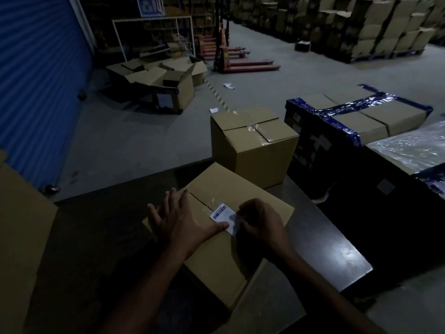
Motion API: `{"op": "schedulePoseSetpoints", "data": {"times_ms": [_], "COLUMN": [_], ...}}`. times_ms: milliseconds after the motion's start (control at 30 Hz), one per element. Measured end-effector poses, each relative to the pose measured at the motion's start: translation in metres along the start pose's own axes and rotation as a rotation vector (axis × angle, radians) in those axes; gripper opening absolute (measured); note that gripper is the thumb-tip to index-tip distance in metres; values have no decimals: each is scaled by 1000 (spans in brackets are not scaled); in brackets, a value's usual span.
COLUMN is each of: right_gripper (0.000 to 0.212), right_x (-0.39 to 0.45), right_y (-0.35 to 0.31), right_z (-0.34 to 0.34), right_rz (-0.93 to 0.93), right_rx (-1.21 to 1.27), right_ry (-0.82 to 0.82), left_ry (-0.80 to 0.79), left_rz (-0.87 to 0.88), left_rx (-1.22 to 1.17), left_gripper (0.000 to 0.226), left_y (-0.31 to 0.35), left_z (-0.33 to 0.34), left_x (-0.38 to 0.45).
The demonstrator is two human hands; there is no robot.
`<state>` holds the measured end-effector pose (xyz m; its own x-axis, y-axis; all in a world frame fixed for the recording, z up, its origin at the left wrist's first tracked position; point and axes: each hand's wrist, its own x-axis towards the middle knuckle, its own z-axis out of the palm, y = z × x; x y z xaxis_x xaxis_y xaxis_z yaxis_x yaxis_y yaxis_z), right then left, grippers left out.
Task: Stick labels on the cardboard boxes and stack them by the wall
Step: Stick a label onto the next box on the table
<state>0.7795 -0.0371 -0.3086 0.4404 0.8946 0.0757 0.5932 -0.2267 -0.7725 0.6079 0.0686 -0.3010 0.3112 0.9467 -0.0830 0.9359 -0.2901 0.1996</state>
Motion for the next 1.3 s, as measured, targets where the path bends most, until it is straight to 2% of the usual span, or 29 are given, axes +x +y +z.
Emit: {"op": "schedulePoseSetpoints", "data": {"times_ms": [133, 167, 300, 467, 633, 767, 967, 1100, 1200, 1300], "right_gripper": [23, 21, 23, 23, 27, 27, 26, 24, 25, 28], "right_x": [-9, -9, -9, -17, -16, -19, -23, -14, 3, 14], "right_y": [-3, -4, -5, -3, 0, -3, -13, -17, -12, -5], "right_z": [5, 4, -11, -1, -12, -2, 5, 15, 9, 1], "right_rz": [4, 5, 45, 6, 59, -3, 48, 6, -74, -127], "right_rx": [-139, -129, 161, -56, 155, -62, -18, -74, -90, -80], "right_ry": [48, 48, 0, 46, 2, 84, 162, 190, 143, 86], "left_ry": [16, 16, 44, 28, 42, 46, 70, 79, 25, 28], "left_rz": [8, 10, 13, 13, 19, 13, 14, -33, -131, -158], "left_rx": [-13, -14, -35, -35, -37, -37, -60, -68, -61, -40], "left_gripper": [146, 146, 149, 146, 147, 149, 152, 136, 127, 124], "left_y": [-1, -1, -3, -3, -3, -3, -5, -9, -14, -20], "left_z": [0, 0, 2, 2, 2, 2, 3, 0, -9, -17], "left_x": [-2, -2, -1, -2, -2, -2, -1, -2, -7, -10]}}
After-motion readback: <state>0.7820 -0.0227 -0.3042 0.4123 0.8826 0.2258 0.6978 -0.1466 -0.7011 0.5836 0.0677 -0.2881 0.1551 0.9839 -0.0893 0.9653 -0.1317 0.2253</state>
